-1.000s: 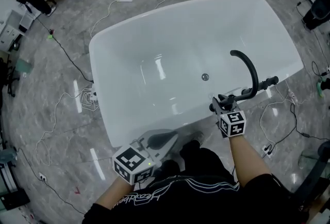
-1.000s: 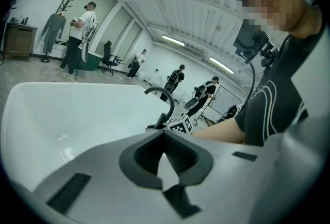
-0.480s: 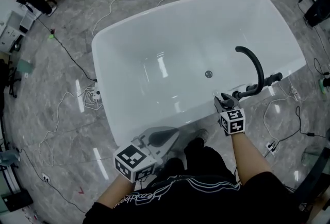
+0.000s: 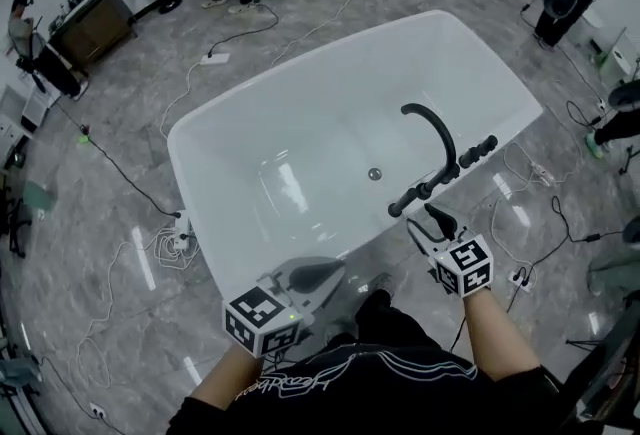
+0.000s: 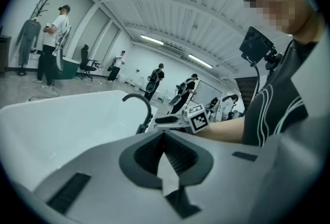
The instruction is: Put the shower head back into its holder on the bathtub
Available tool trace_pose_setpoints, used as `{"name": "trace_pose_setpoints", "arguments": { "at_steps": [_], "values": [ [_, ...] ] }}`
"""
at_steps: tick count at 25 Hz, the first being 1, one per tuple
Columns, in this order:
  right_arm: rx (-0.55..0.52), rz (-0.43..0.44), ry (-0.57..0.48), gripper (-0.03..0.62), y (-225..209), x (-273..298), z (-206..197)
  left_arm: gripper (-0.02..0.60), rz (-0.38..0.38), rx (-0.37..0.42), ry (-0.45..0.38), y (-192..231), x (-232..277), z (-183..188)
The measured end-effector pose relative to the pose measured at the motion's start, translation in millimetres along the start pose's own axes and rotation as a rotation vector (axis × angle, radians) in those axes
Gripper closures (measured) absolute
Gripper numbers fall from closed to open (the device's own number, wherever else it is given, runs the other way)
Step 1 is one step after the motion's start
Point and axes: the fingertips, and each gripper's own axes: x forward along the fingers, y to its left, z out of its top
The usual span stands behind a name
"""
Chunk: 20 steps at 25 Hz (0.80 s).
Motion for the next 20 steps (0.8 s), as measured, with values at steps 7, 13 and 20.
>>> {"name": "trace_pose_setpoints", "arguments": {
  "at_steps": [7,13,20],
  "values": [
    [0.066,0.221,-0.104,0.469,96.1,-137.3,76.4,0.575,-0.171,0.104,-0.011,-73.1,-1.1,38.0],
    [0.096,0.288,-0.188,0.565,147.9,-187.2,81.1,0.575,-0.265,0.194,-0.012,-134.7,-8.9,47.0],
    [0.065,0.283,-0.172,0.579,159.3,-198.0,66.8,0.576,-0.283,0.219,0.039,-155.2,-5.0,29.9]
  ]
}}
